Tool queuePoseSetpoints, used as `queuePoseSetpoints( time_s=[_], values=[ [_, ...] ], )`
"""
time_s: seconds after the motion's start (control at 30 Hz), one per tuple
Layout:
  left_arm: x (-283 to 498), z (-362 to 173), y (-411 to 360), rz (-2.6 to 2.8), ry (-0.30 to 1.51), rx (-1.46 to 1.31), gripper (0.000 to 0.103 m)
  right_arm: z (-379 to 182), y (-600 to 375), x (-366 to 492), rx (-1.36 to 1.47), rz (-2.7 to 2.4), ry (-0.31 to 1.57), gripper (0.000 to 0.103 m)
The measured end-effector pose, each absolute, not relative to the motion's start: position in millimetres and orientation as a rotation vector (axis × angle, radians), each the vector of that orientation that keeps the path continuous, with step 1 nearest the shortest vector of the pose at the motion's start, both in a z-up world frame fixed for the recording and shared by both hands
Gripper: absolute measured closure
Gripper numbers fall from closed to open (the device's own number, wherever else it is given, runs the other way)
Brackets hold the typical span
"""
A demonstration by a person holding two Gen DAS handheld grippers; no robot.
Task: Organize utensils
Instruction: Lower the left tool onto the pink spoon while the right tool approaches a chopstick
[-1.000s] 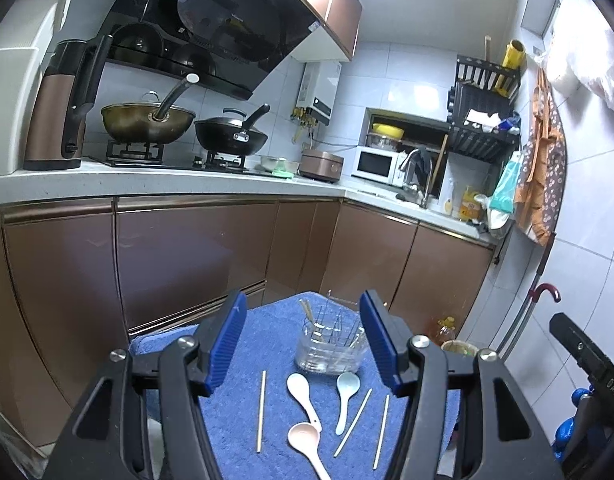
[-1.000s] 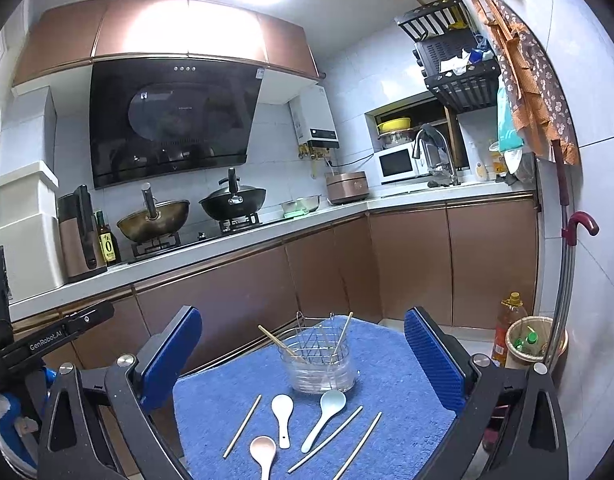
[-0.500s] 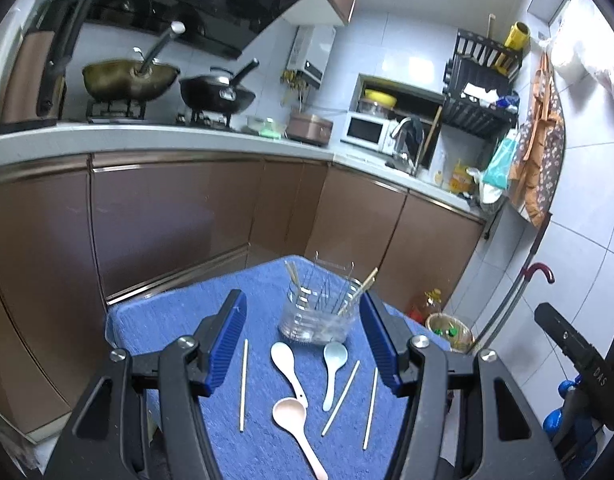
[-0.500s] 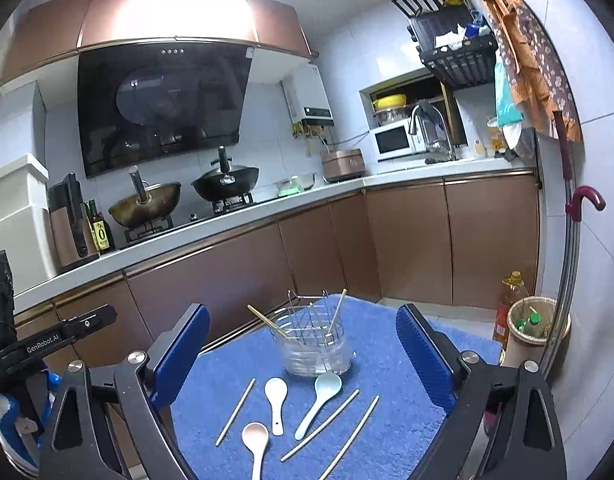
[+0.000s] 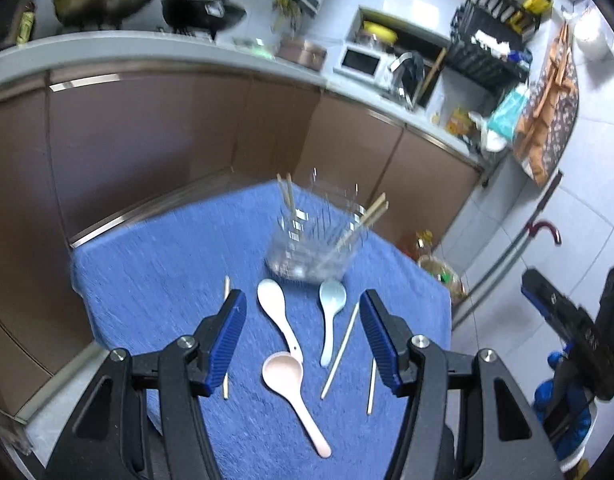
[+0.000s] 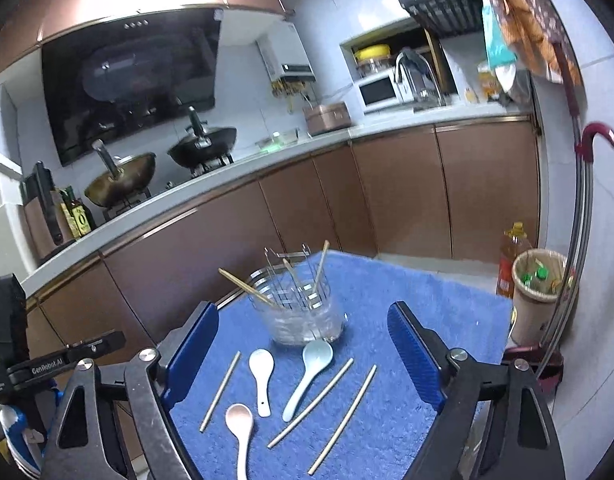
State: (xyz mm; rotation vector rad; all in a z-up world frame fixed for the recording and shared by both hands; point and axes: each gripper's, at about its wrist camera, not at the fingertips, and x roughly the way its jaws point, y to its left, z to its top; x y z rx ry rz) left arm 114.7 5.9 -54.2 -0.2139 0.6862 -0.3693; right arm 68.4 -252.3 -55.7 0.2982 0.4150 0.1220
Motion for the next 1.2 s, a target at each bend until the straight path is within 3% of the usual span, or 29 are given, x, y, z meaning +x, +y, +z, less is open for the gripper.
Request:
queuePoseSetpoints(
  time_s=[0.17, 0.4, 0.63, 1.0, 1.2],
  values=[
    [137, -92, -2, -0.426, 0.794, -0.208, 0.046, -80, -256, 94, 0.325, 0.126, 0.505, 0.035],
    [167, -144, -7, -0.499, 0.93, -0.25, 0.047, -120, -261, 128, 0.347, 0.122, 0.645, 0.042],
    [186, -178, -6, -0.536, 1.006, -0.24, 0.047, -168, -272, 161, 0.402, 0.129, 0.807, 0.056],
    [201, -212, -25, -0.601, 1.073, -0.12, 0.047, -200, -271, 191, 0.402, 0.127, 0.913, 0.058],
    [210, -224, -23, -0.609, 1.115, -0.12, 0.061, -216, -272, 208, 0.393, 0.128, 0.974, 0.068]
  ],
)
